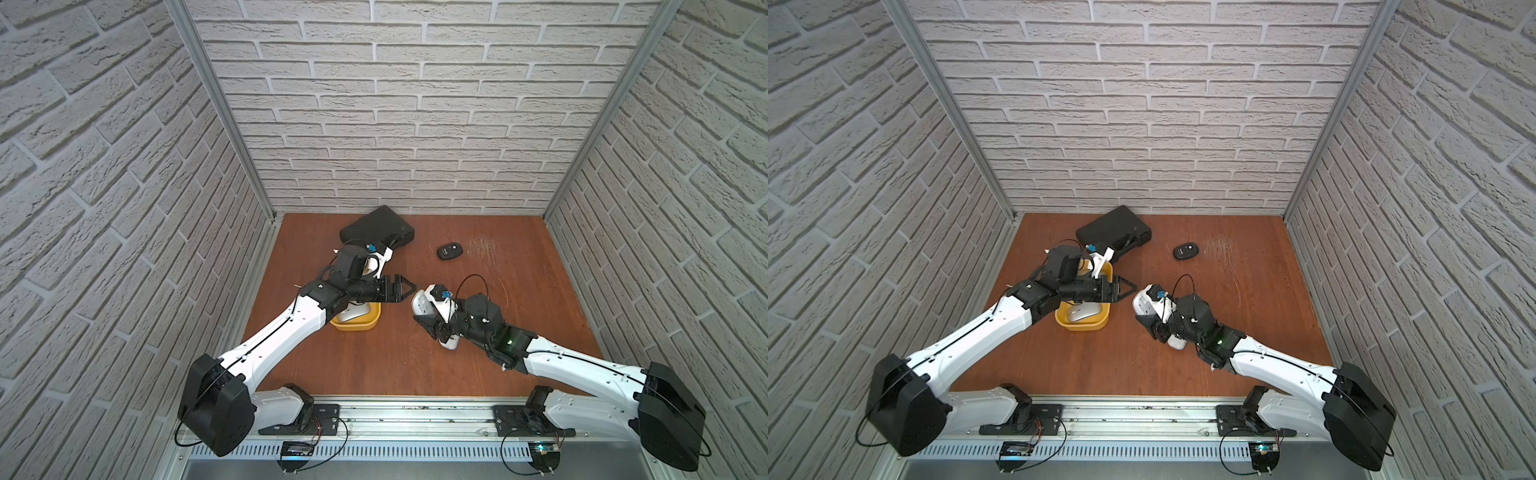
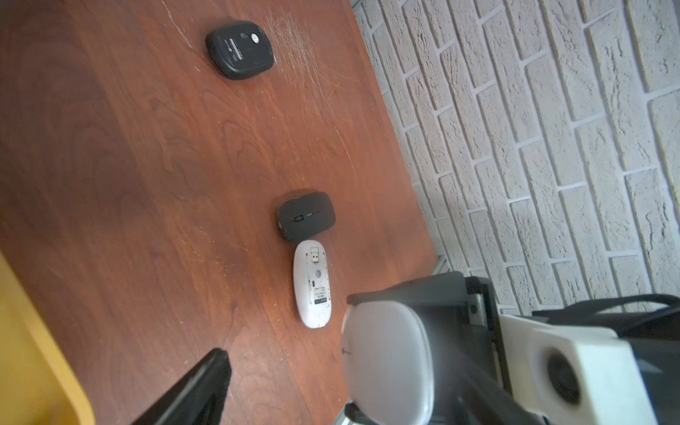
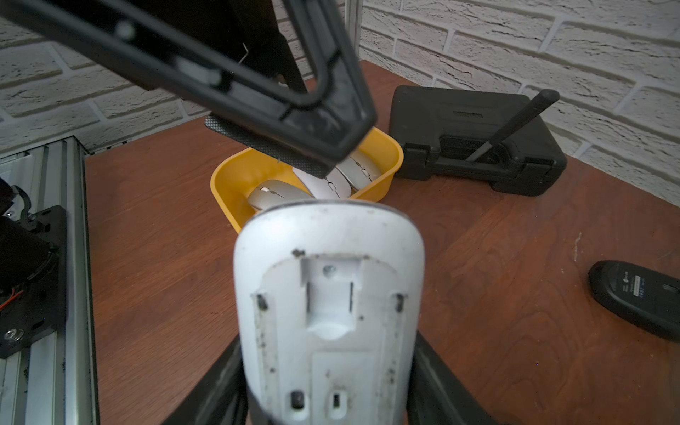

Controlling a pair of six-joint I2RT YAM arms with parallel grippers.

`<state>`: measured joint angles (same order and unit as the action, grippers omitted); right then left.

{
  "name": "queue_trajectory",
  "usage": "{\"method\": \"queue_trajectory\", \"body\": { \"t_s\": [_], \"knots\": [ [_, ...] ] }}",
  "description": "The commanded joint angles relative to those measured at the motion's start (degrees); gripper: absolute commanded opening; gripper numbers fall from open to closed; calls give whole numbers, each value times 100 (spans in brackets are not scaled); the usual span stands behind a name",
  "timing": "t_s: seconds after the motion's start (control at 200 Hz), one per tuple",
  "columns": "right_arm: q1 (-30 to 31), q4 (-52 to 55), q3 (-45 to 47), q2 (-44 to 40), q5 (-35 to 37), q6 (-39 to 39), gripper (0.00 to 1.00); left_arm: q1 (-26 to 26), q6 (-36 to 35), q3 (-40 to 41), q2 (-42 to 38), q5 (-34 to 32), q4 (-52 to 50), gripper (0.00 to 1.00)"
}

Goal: Put the mouse in the storage box
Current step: Pick up the mouse from the center of the board.

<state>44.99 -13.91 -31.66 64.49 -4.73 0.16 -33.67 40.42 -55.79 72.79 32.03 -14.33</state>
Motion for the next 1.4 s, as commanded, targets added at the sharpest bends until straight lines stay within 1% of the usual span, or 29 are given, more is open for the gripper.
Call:
{"method": "queue_trajectory", "body": {
  "t_s": [0.0, 0.14, 0.235, 0.425, 0.505, 0.605, 0.745, 0.83, 0.95, 1.035, 1.135, 1.18, 1.205, 1.26, 1.31, 1.35, 1.395],
  "knots": [
    [-26, -309, -60, -3, -201, -95, 42, -212, -17, -185, 120, 36, 417, 86],
    [-33, -288, -82, 11, -239, -120, 41, -460, -6, -195, 336, -59, 511, 78],
    [-34, -273, -120, 56, -264, -137, 41, -647, 83, -154, 477, -285, 622, 71],
    [-30, -141, -226, 147, -286, -188, 41, -974, 98, -222, 681, -376, 673, 62],
    [-34, -152, -221, 163, -286, -188, 41, -1031, 104, -179, 666, -533, 657, 59],
    [-34, -148, -229, 189, -299, -190, 41, -1070, 113, -147, 679, -573, 637, 55],
    [-42, -108, -256, 224, -292, -199, 41, -1133, 123, -134, 684, -641, 593, 44],
    [-43, -79, -278, 236, -300, -202, 41, -1133, 105, -121, 668, -662, 563, 40],
    [-45, -77, -295, 273, -302, -201, 41, -1141, 107, -120, 674, -649, 546, 25],
    [-48, -80, -309, 299, -313, -200, 41, -1142, 106, -133, 681, -646, 544, 13],
    [-52, -36, -363, 347, -309, -203, 42, -1134, 108, -177, 679, -680, 493, 5],
    [-65, 17, -402, 368, -296, -206, 44, -1134, 108, -218, 663, -763, 435, 2],
    [-77, 36, -423, 377, -290, -204, 47, -1126, 97, -244, 650, -832, 376, 1],
    [-87, 59, -446, 406, -198, -152, 64, -1082, 50, -319, 625, -995, 196, 0],
    [-96, 64, -446, 414, -8, -35, 74, -987, -20, -407, 585, -1216, -99, 0],
    [-105, 55, -429, 400, 126, 18, 78, -858, -66, -456, 549, -1349, -299, 0],
    [-122, 34, -390, 372, 194, 33, 80, -650, -89, -476, 488, -1448, -478, 0]
  ]
}}
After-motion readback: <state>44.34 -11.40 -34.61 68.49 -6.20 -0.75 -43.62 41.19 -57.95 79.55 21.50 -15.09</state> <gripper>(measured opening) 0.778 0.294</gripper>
